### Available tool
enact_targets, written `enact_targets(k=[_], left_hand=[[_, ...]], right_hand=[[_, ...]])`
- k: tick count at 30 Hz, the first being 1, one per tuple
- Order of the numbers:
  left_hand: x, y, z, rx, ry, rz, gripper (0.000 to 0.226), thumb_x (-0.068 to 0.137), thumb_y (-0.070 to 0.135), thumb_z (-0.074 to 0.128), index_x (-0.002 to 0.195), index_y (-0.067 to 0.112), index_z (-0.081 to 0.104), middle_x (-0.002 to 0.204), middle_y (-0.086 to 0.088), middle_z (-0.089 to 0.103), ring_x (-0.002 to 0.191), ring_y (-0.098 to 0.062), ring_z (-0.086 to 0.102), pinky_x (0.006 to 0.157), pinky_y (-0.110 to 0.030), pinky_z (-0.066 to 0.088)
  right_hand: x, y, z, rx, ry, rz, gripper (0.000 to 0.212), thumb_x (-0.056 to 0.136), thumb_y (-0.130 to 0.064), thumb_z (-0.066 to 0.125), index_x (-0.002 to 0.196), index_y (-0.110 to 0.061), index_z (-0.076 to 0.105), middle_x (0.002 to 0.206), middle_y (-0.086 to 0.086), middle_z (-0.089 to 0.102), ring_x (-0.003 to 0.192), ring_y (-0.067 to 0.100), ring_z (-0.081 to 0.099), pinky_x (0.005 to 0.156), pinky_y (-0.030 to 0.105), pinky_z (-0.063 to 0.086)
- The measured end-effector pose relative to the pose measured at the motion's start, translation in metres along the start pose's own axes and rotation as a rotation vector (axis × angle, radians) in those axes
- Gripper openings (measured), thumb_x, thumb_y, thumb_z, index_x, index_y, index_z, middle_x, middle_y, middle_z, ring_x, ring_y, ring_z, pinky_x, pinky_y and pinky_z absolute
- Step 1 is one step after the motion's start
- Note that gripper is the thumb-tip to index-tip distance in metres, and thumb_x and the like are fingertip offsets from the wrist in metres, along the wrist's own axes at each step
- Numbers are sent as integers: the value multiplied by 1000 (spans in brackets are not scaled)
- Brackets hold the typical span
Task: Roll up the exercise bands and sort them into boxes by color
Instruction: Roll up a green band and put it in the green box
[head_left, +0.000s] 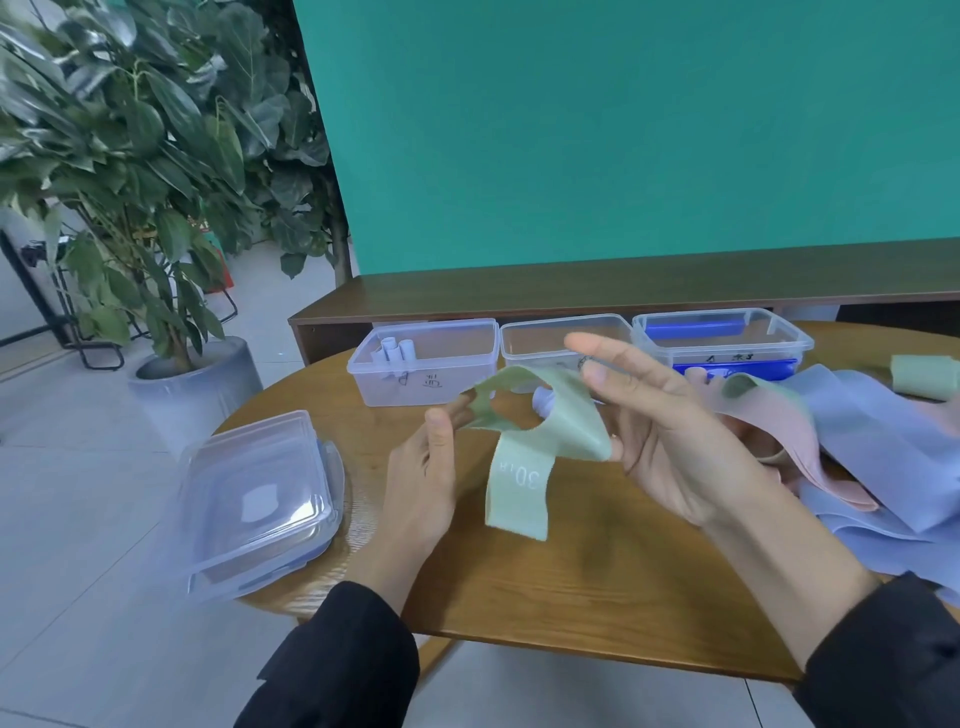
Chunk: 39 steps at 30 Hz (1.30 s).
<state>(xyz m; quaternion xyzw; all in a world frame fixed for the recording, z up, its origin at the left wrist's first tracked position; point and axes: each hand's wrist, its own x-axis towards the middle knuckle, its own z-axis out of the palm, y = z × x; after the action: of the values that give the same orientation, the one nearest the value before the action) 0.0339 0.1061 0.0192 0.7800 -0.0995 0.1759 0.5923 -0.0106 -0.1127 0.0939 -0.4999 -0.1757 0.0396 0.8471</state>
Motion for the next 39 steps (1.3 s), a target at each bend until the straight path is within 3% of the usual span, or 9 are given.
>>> enact_targets(k=[2, 6, 11, 16, 18, 22, 29, 36, 39], left_hand=[[2, -2, 0, 14, -24, -7, 68, 84, 91, 10, 127, 64, 55, 130, 24, 65, 133, -4, 52, 116, -48, 39], [4, -1, 5, -17, -79, -66, 78, 83, 92, 7, 138, 56, 50, 139, 28, 56, 138, -1, 45, 122, -45, 31], [4, 24, 17, -348, -173, -236, 86, 72, 98, 21, 135, 50, 56, 127, 24, 67, 122, -6, 63, 112, -49, 45], [-1, 35, 27, -383, -225, -210, 67, 87, 82, 17, 133, 52, 55, 132, 22, 65, 124, -5, 61, 108, -41, 46], [0, 31, 26, -349, -226, -184, 70, 85, 85, 18, 135, 51, 53, 134, 22, 63, 126, -2, 59, 111, -41, 44], [5, 20, 21, -221, -221, -178, 83, 80, 94, 17, 143, 48, 47, 142, 20, 58, 136, -6, 51, 117, -45, 35], [17, 6, -2, 15, -101, -156, 98, 75, 97, -1, 137, 44, 53, 136, 14, 62, 133, -13, 53, 117, -50, 35], [13, 9, -1, 31, -144, -65, 89, 85, 89, 0, 136, 40, 54, 130, 11, 65, 127, -15, 58, 111, -51, 42], [10, 10, 3, 7, -154, -102, 84, 86, 90, 6, 138, 43, 53, 132, 10, 65, 127, -18, 58, 110, -53, 42]], right_hand=[[0, 0, -1, 46, -18, 47, 54, 82, -16, 66, 135, -6, 58, 98, 16, 71, 68, 17, 71, 47, 24, 56], [3, 4, -8, 37, -65, 101, 73, 68, -29, 91, 133, -10, 63, 125, 30, 63, 105, 36, 65, 63, 30, 63], [4, 6, -7, 94, -65, 66, 70, 75, -26, 84, 137, -4, 58, 97, 15, 72, 83, 21, 71, 70, 29, 60], [3, 10, -5, 138, -106, 40, 79, 67, -25, 93, 137, -10, 59, 116, 22, 65, 108, 37, 61, 97, 53, 53], [2, 9, -3, 181, -148, 41, 77, 72, -21, 90, 141, -14, 56, 124, 25, 60, 112, 40, 61, 87, 58, 56], [-4, 5, 2, 76, -161, 81, 60, 88, -17, 65, 145, -27, 48, 122, 23, 65, 106, 44, 65, 65, 47, 60], [-11, 4, 0, 54, -262, 233, 78, 79, -30, 84, 146, -33, 44, 134, 34, 56, 123, 57, 53, 68, 44, 61], [-12, 7, 2, -18, -231, 217, 52, 94, -21, 60, 144, -18, 48, 133, 28, 60, 118, 50, 60, 64, 43, 61], [-12, 4, 3, -37, -205, 213, 52, 90, -22, 66, 140, -14, 54, 125, 21, 67, 103, 34, 70, 66, 36, 60]])
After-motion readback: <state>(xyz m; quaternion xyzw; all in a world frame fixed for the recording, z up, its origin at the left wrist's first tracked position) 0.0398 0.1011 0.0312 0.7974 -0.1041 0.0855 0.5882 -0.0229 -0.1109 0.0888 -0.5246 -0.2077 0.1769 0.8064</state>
